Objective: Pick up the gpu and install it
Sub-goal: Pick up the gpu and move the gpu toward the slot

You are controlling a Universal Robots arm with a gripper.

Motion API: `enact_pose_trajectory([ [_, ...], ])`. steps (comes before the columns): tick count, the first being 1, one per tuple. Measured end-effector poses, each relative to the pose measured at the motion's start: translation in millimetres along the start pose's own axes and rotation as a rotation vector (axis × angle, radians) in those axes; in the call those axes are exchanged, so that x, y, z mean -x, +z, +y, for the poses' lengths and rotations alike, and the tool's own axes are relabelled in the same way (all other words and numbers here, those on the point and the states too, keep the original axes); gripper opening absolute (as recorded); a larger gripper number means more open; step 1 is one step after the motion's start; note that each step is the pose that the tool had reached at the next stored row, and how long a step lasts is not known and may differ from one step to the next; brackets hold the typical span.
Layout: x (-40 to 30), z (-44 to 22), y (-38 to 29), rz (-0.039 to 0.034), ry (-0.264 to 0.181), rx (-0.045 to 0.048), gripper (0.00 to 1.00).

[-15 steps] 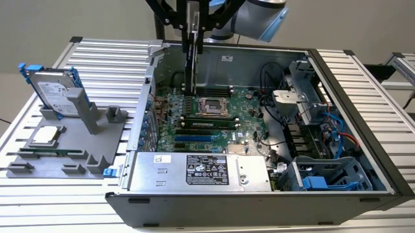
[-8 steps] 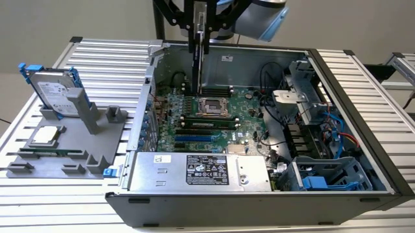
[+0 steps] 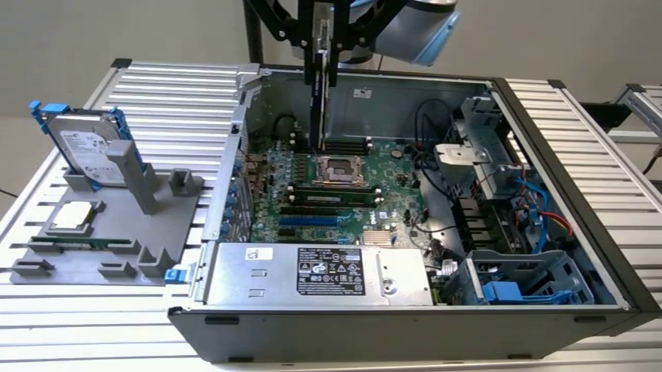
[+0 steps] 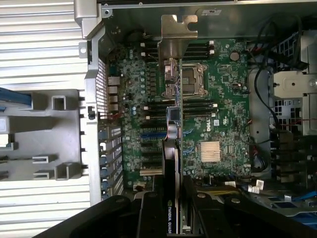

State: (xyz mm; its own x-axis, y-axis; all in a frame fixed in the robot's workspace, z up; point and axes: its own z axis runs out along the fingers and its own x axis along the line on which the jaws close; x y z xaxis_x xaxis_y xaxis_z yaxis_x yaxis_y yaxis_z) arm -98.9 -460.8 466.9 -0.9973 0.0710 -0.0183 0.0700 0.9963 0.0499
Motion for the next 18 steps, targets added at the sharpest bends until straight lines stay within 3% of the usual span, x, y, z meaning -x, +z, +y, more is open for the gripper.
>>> enact_pose_trajectory([
  [18, 4.0, 0.3, 0.1, 0.0001, -0.003, 0.0001, 0.0],
])
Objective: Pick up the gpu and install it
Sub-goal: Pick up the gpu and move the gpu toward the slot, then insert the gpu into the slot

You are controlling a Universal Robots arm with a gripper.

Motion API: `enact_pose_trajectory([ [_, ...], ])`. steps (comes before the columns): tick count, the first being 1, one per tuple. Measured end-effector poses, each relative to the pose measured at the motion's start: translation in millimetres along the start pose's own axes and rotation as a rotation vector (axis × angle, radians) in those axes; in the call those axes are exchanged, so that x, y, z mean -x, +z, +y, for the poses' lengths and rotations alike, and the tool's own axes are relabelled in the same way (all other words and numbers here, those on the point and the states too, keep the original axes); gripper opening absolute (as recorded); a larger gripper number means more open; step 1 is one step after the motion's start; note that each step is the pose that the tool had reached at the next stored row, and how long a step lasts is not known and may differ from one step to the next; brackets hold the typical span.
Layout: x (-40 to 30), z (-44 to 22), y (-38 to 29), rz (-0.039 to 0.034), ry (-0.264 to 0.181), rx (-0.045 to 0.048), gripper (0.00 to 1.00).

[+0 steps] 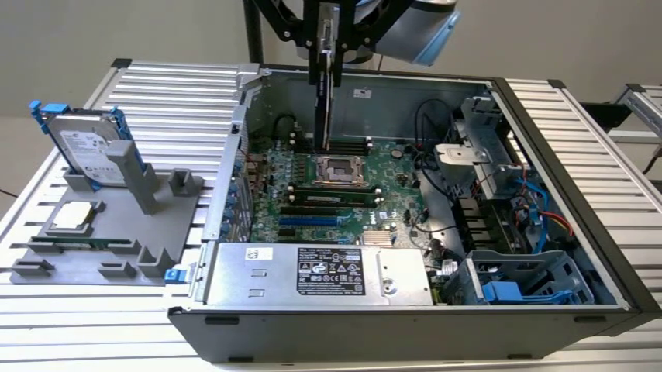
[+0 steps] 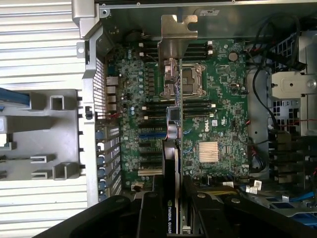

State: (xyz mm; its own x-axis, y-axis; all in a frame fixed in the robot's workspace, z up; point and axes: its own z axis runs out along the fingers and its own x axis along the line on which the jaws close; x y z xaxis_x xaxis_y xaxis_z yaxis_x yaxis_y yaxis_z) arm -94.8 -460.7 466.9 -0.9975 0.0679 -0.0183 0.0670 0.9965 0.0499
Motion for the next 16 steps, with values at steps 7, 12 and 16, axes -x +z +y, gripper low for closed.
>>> enact_pose_trajectory([
  [7, 0.0, 0.0, 0.0, 0.0001, -0.003, 0.0, 0.0],
  [12, 0.0, 0.0, 0.1, 0.0011, -0.023, 0.0005, 0.0],
  [16, 0.0, 0.0, 0.0, 0.002, -0.04, 0.0008, 0.0],
])
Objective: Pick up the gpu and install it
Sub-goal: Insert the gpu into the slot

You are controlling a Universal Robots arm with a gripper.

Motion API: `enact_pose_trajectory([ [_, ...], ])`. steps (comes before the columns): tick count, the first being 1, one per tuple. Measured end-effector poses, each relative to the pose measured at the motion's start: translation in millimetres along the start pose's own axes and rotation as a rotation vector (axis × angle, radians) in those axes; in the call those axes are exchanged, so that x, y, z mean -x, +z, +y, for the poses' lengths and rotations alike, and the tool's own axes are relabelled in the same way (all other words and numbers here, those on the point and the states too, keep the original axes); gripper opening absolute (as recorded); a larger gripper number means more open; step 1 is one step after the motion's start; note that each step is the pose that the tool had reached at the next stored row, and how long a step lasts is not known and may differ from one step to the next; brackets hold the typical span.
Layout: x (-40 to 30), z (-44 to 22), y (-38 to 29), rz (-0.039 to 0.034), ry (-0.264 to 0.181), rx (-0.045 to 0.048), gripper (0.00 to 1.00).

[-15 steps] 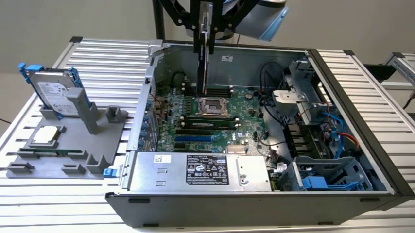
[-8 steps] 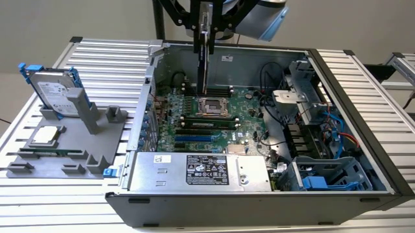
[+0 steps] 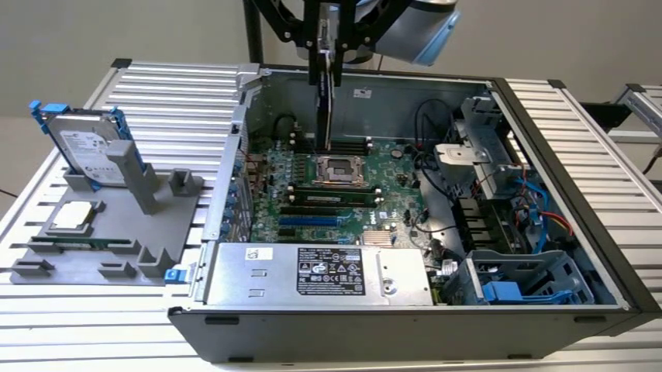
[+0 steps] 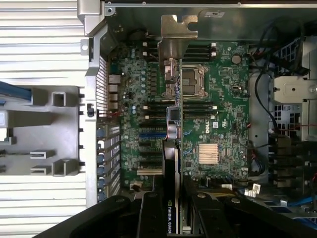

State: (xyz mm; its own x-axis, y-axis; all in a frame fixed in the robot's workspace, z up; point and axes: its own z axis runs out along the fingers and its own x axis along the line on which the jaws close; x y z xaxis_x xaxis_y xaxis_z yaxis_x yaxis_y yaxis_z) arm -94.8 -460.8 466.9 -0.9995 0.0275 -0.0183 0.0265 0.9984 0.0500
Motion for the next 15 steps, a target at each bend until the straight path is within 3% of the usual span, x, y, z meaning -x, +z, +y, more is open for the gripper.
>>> enact_pose_trajectory([
  [15, 0.0, 0.0, -0.1, 0.003, -0.058, 0.0009, 0.0],
])
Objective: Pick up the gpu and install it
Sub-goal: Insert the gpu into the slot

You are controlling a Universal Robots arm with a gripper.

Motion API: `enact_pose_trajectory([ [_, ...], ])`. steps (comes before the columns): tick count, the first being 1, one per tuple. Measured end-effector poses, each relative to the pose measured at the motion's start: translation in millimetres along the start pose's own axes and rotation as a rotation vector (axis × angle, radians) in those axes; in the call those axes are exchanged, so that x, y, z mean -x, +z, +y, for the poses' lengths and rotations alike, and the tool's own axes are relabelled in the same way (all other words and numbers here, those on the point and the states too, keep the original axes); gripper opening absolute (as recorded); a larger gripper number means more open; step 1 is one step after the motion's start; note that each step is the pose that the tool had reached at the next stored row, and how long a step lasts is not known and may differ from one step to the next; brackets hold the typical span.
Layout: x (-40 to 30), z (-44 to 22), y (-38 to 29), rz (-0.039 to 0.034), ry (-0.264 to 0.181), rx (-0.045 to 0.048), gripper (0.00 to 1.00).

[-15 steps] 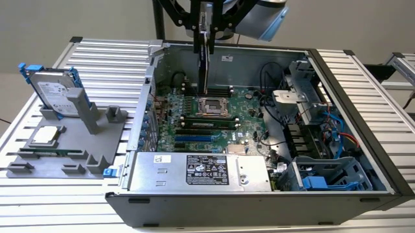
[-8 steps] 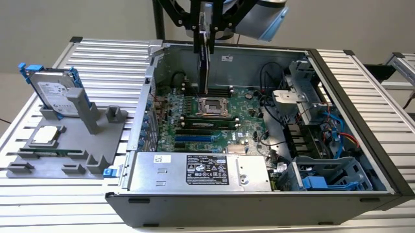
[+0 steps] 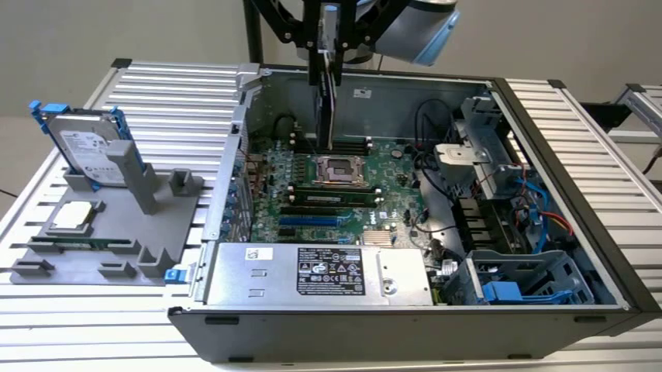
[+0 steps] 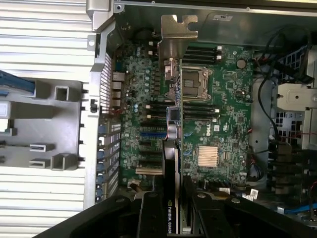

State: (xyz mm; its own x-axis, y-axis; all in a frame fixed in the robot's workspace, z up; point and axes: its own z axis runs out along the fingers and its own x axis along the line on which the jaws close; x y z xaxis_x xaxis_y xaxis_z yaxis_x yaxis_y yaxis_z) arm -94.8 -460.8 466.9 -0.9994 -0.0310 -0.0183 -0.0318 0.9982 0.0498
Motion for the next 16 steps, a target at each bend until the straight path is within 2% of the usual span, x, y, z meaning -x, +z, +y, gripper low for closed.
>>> enact_pose_trajectory([
  [16, 0.0, 0.0, -0.1, 0.003, -0.06, 0.001, 0.0],
])
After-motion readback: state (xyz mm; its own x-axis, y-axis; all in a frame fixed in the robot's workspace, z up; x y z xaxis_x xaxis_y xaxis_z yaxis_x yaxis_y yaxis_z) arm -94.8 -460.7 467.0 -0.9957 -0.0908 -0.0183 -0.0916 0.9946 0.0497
